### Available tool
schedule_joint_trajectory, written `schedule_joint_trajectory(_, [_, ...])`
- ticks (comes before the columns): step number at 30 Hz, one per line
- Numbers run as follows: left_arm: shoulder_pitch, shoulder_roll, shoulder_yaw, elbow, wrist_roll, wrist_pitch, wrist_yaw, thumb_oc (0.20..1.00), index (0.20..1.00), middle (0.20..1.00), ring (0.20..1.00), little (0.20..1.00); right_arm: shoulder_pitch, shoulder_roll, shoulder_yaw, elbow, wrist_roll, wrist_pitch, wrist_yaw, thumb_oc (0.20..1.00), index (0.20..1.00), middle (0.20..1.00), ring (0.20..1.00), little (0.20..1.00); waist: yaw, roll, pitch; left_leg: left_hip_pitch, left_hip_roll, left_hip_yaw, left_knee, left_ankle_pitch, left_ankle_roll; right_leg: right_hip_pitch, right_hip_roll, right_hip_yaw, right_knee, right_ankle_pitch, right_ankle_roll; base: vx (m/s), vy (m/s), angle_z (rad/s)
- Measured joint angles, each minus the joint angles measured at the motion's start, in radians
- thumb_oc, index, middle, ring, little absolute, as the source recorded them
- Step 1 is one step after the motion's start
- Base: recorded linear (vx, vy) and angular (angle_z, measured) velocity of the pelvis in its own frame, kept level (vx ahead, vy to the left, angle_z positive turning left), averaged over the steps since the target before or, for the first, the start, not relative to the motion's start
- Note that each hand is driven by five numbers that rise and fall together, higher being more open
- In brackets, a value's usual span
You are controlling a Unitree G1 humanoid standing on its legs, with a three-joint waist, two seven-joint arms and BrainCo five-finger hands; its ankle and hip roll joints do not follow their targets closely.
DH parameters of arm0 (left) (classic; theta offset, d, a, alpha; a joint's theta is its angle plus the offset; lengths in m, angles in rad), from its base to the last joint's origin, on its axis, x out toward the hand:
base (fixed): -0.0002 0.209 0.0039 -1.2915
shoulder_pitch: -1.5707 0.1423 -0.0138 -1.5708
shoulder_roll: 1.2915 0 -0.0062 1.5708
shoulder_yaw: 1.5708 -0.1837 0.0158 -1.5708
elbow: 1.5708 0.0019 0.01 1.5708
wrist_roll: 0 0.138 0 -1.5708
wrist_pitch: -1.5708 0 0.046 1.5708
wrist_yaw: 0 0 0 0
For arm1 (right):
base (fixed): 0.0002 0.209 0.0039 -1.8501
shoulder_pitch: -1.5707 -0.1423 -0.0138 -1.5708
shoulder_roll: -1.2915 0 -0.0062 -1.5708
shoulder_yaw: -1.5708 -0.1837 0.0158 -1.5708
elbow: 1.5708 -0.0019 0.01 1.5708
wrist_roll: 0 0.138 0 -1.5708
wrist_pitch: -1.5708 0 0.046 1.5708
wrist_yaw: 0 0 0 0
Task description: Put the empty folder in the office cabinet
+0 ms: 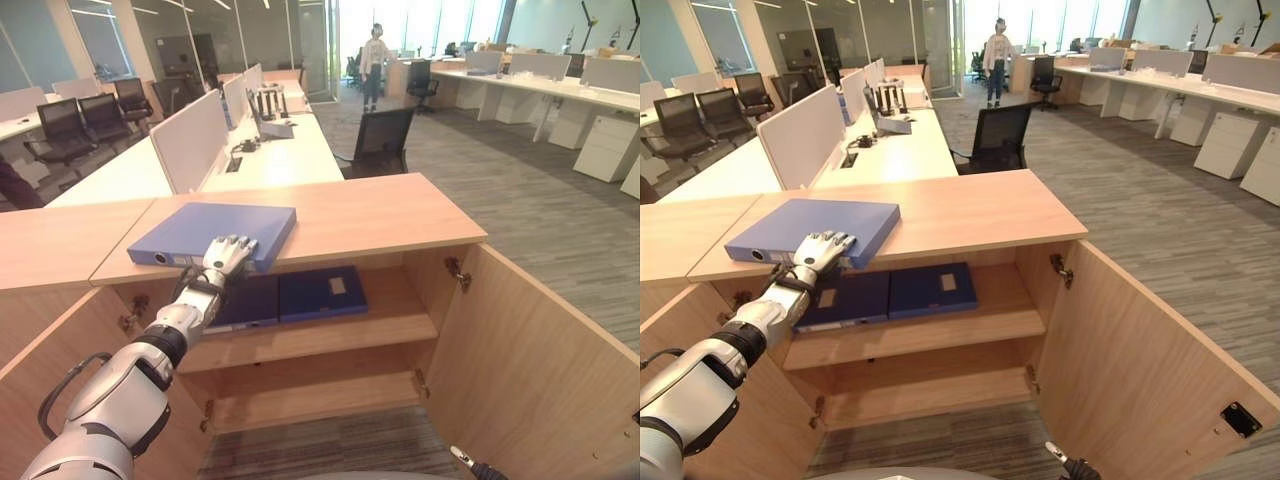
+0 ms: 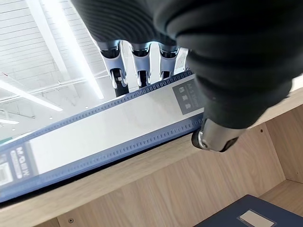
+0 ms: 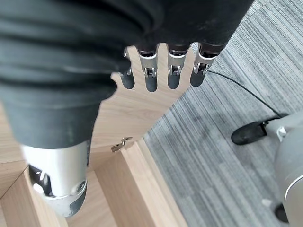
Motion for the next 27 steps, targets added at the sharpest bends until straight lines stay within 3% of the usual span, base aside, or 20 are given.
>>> schedule_joint_trajectory(3, [0.001, 0.007, 0.013, -0.045, -0.005, 0.003, -0.002, 0.200, 0.200, 0.200, 0.200, 0.200, 0.000, 0.001, 0.002, -0.003, 0.000, 0.000, 0.000, 1.000, 1.000, 1.000, 1.000, 1.000, 0.003, -0.001, 0.017, 0.001, 0.000, -0.004, 0.000, 0.001, 0.000, 0.004, 0.000, -0.003, 0.000, 0.000, 0.000, 0.00, 0.003, 0.03])
schedule_joint_trajectory(8, [0.126, 0.002, 0.210, -0.289, -0.065, 0.001, -0.008, 0.200, 0.200, 0.200, 0.200, 0.200, 0.000, 0.006, 0.001, -0.013, 0.000, 0.000, -0.002, 1.000, 1.000, 1.000, 1.000, 1.000, 0.008, 0.000, 0.063, 0.006, -0.001, -0.012, 0.000, 0.002, 0.002, 0.013, -0.001, -0.012, 0.000, -0.001, -0.001, -0.01, 0.003, 0.04])
schedule_joint_trajectory(9, [0.283, -0.035, 0.393, -0.521, -0.148, -0.003, -0.005, 0.200, 0.200, 0.200, 0.200, 0.200, 0.009, 0.011, -0.007, -0.036, -0.005, 0.001, -0.006, 1.000, 1.000, 1.000, 1.000, 1.000, 0.007, 0.001, 0.068, 0.003, -0.001, -0.014, 0.000, 0.004, 0.006, 0.016, -0.003, -0.015, 0.000, -0.001, -0.002, -0.02, 0.000, 0.08])
schedule_joint_trajectory(11, [0.488, -0.090, 0.526, -0.831, -0.264, -0.088, -0.005, 0.200, 0.200, 0.200, 0.200, 0.200, 0.026, 0.035, -0.008, -0.060, -0.009, 0.001, -0.011, 1.000, 1.000, 1.000, 1.000, 1.000, 0.036, -0.010, 0.082, 0.005, -0.003, -0.029, 0.000, 0.004, 0.006, 0.020, -0.001, -0.023, 0.000, -0.001, -0.005, -0.05, -0.013, 0.19])
schedule_joint_trajectory(15, [0.620, -0.117, 0.552, -0.985, -0.347, -0.181, -0.051, 0.200, 0.200, 0.200, 0.200, 0.200, 0.023, 0.074, 0.042, -0.198, -0.010, 0.001, 0.002, 1.000, 1.000, 1.000, 1.000, 1.000, 0.071, -0.009, 0.106, 0.000, -0.009, -0.049, 0.001, 0.004, 0.007, 0.024, -0.006, -0.042, 0.000, -0.003, -0.004, -0.02, -0.008, 0.16])
schedule_joint_trajectory(18, [0.635, -0.105, 0.567, -1.013, -0.424, -0.209, -0.110, 0.200, 0.200, 0.200, 0.200, 0.200, -0.005, 0.103, 0.052, -0.242, -0.010, 0.000, 0.011, 1.000, 1.000, 1.000, 1.000, 1.000, 0.092, -0.004, 0.106, -0.004, -0.010, -0.055, 0.000, -0.002, 0.003, 0.029, -0.008, -0.047, 0.000, -0.011, 0.005, -0.01, -0.009, 0.06])
schedule_joint_trajectory(23, [0.816, -0.040, 0.690, -1.214, -0.579, -0.259, -0.202, 0.200, 0.200, 0.200, 0.200, 0.200, 0.042, 0.066, 0.117, -0.530, -0.024, -0.016, 0.032, 1.000, 1.000, 1.000, 1.000, 1.000, 0.084, 0.008, 0.114, -0.006, -0.011, -0.064, 0.000, -0.001, 0.002, 0.029, -0.014, -0.056, 0.000, -0.016, 0.006, 0.00, -0.004, 0.05])
schedule_joint_trajectory(27, [0.828, -0.042, 0.746, -1.254, -0.678, -0.289, -0.245, 0.200, 0.200, 0.200, 0.200, 0.200, 0.043, 0.028, 0.121, -0.577, -0.040, -0.031, 0.049, 1.000, 1.000, 1.000, 1.000, 1.000, 0.111, 0.007, 0.111, -0.003, -0.012, -0.075, 0.000, 0.006, 0.008, 0.033, -0.013, -0.068, 0.000, -0.018, 0.002, -0.01, -0.004, 0.09])
